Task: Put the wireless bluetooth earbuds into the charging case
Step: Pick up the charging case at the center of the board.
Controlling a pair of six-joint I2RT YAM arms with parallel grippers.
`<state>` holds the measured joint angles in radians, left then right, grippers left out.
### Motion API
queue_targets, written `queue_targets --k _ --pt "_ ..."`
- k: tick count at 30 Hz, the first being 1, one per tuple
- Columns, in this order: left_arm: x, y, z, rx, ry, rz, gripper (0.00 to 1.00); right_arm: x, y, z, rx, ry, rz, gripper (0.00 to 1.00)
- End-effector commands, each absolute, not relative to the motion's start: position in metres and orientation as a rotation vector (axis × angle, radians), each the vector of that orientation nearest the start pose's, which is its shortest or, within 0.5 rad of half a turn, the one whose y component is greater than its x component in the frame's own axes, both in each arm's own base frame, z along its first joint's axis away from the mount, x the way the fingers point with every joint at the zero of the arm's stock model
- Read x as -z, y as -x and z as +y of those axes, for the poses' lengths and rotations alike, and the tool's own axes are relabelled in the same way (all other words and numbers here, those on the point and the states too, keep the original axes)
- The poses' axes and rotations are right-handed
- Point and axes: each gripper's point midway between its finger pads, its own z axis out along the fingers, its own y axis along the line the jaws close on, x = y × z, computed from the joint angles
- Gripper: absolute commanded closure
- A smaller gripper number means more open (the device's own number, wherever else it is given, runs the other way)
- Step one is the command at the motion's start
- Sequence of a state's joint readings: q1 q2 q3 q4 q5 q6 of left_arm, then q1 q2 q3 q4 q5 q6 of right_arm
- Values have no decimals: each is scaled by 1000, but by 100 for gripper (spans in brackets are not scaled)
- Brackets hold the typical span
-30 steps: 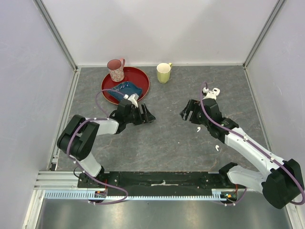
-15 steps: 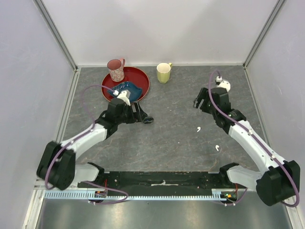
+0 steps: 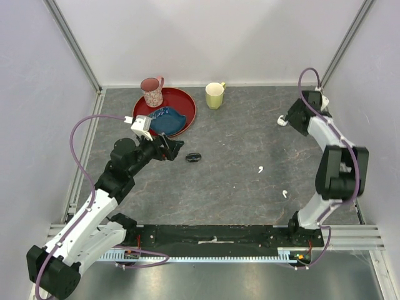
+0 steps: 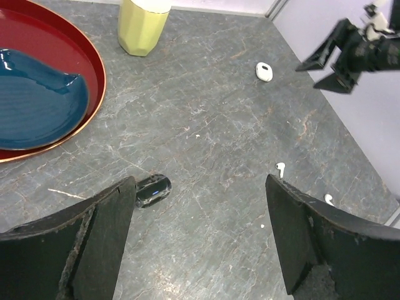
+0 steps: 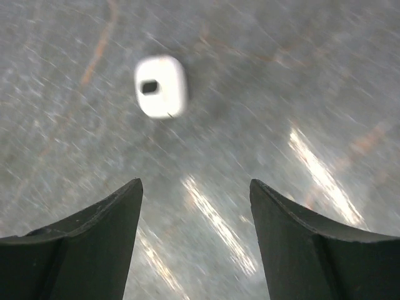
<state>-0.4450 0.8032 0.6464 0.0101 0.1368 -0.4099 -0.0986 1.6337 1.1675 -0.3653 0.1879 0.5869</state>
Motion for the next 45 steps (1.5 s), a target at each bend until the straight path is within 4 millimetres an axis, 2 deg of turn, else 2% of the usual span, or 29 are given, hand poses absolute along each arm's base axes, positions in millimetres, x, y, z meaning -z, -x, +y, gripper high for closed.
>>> queue_targets --k 1,2,3,4,5,6,7,8,13,24,36,39,41,44,45 --pt "-250 -272 -176 713 -226 1749 10 -123 -483 -36 -119 -773 2223 26" --pt "-245 -270 -175 706 -230 1772 9 -103 -490 -33 -126 -758 2274 30" --pt "-244 -269 -174 699 -232 1776 9 -109 -501 -31 -134 -712 2275 31" --pt "-240 -269 -173 690 -235 1787 9 -104 -504 -35 -104 -713 2287 32" --pt "-237 -269 -171 679 -233 1796 9 -88 -505 -37 -67 -719 2323 31" --pt "-236 -268 -170 674 -235 1798 9 -89 -510 -43 -21 -709 2314 30" --pt "-234 -267 -169 667 -239 1806 9 -78 -511 -45 -3 -704 2346 29" --pt "-232 -267 -169 662 -241 1813 9 -75 -508 -45 14 -694 2373 29" --pt "-229 -268 -164 637 -227 1817 9 -61 -512 -49 86 -671 2391 26" --pt "-223 -267 -166 646 -230 1831 9 -37 -525 -41 130 -613 2436 26" --pt "-219 -266 -162 629 -221 1838 9 -26 -521 -51 252 -598 2451 34" --pt "-218 -267 -162 628 -221 1841 8 -24 -518 -53 268 -597 2459 39" --pt "-217 -267 -163 630 -221 1844 8 -22 -517 -54 269 -595 2464 48" --pt "-214 -266 -163 633 -222 1848 8 -22 -517 -49 243 -577 2474 66" --pt "-214 -267 -163 632 -221 1848 8 -26 -517 -47 233 -571 2470 76"
